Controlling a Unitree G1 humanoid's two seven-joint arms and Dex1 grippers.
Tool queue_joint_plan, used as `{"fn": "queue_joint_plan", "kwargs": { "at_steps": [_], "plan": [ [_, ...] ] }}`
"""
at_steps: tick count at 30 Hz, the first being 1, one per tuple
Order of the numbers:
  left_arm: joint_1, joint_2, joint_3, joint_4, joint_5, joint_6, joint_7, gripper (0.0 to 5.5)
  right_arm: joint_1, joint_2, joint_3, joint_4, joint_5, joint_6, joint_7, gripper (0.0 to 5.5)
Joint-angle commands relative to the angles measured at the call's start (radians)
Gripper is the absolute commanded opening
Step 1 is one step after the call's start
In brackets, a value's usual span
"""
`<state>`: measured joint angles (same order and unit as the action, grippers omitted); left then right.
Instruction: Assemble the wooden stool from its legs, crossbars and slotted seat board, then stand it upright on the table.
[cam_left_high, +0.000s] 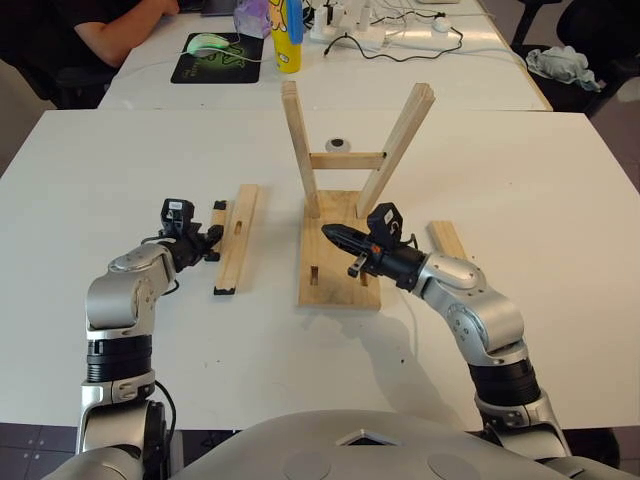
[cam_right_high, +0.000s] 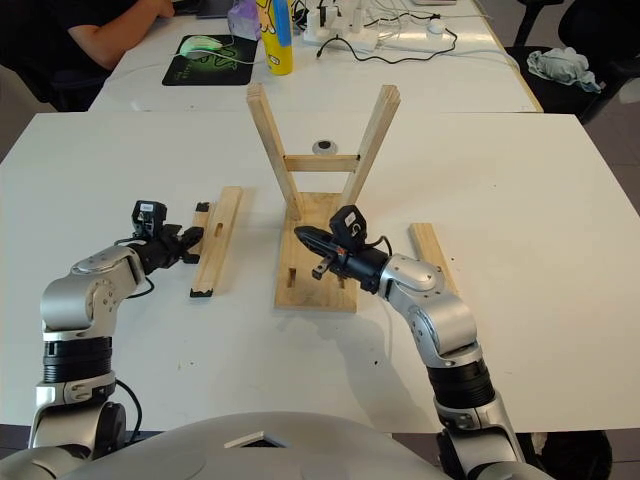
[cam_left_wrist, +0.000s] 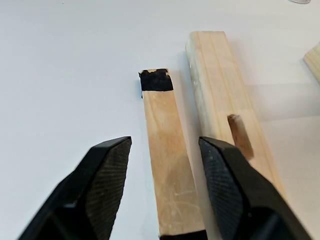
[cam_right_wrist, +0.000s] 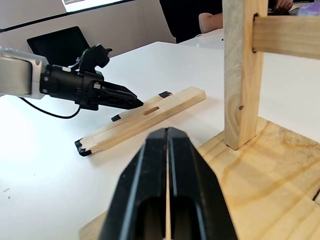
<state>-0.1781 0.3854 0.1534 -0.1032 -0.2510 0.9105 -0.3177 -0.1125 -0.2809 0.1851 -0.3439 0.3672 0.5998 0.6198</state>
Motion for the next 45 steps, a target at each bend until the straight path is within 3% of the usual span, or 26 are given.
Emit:
{"fn": "queue_joint_plan", "kwargs": {
  "at_steps": [1,6,15,21,26,32,38,42,45],
  "plan": [
    [0.037,0.018,-0.041,-0.007,0.017,0.007,-0.007,2.51,-0.01,-0.002,0.014,0.014,-0.01,0.0,-0.013,0.0],
    [0.043,0.02,-0.027,0.011,0.021,0.007,0.008,2.51,-0.004,-0.004,0.027,0.002,-0.016,0.006,-0.026,0.0],
    [0.055,0.027,-0.035,0.033,0.028,-0.015,-0.002,1.32,-0.044,0.009,-0.002,-0.006,0.012,0.02,-0.049,0.0],
    [0.038,0.039,-0.036,0.048,0.071,-0.192,-0.001,1.32,-0.068,0.04,-0.053,0.019,0.02,0.033,-0.1,0.0],
    [0.023,0.022,0.053,-0.013,0.075,-0.41,0.034,1.32,-0.046,0.076,-0.095,0.007,0.139,0.098,-0.085,0.6],
    [0.166,0.005,0.09,-0.207,0.031,-0.717,-0.055,1.32,-0.038,0.185,-0.228,-0.031,0.426,0.232,-0.146,1.56],
    [0.29,0.028,-0.087,-0.381,0.112,-0.817,-0.133,1.32,-0.071,0.254,-0.342,-0.031,0.727,0.317,-0.259,2.5],
    [0.293,0.031,-0.147,-0.413,0.124,-0.82,-0.161,1.32,-0.102,0.242,-0.361,-0.021,0.805,0.323,-0.309,3.14],
    [0.274,0.015,-0.184,-0.414,0.139,-0.824,-0.153,1.32,-0.116,0.23,-0.35,-0.018,0.799,0.307,-0.328,3.16]
  ]
}}
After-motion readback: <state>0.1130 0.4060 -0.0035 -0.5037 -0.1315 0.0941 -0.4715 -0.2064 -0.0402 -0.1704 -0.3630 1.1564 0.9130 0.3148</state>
